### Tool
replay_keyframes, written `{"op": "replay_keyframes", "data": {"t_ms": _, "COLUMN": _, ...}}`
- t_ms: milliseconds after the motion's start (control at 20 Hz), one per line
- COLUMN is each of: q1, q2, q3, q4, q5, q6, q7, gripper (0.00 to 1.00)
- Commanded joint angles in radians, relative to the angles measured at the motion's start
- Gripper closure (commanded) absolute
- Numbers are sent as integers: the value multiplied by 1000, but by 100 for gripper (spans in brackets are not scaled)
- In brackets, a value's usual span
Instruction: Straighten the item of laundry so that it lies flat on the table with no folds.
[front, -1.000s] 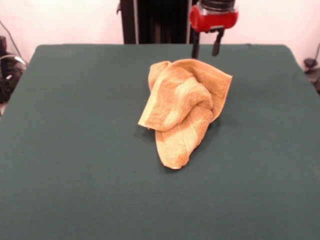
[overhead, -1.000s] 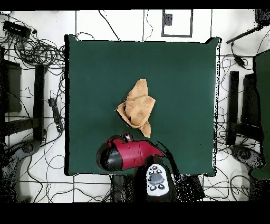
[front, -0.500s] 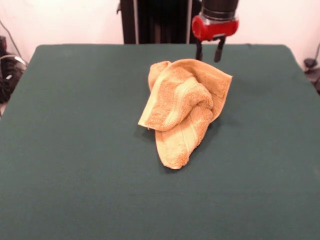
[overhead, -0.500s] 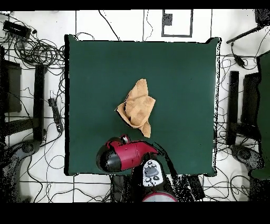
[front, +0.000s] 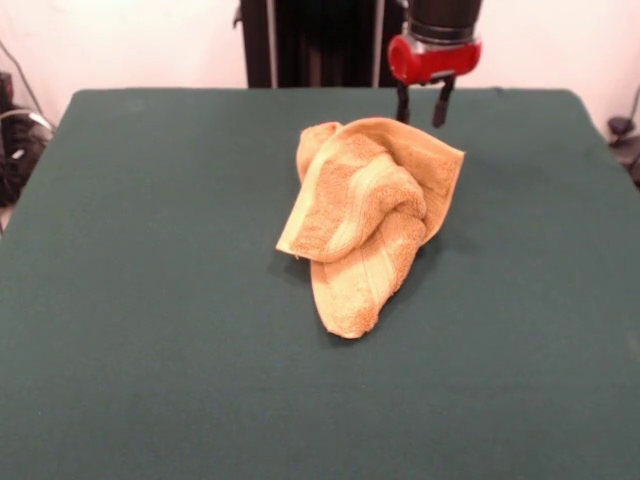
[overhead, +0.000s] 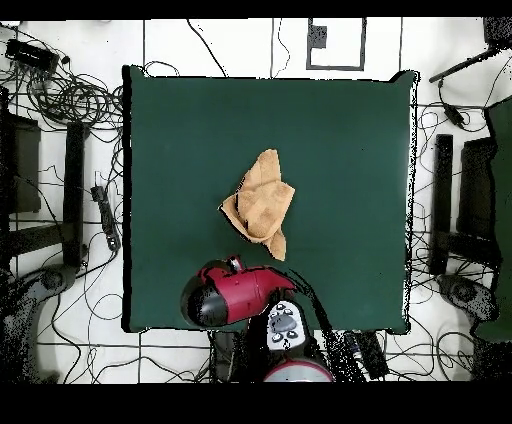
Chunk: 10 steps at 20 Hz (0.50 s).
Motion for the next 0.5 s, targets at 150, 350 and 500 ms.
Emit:
{"op": "replay_keyframes", "data": {"t_ms": 150, "q1": 10, "q2": 15, "q3": 94, "q4": -42, "q5": -2, "q6": 29, "q7": 102, "gripper": 0}}
{"op": "replay_keyframes", "data": {"t_ms": 350, "q1": 8, "q2": -39, "q3": 104, "q4": -38, "q5": 1, "q6": 85, "q7": 77, "gripper": 0}}
{"op": "replay_keyframes", "data": {"t_ms": 500, "q1": 1, "q2": -78, "q3": 125, "q4": -48, "q5": 2, "q6": 142, "q7": 40, "gripper": 0}}
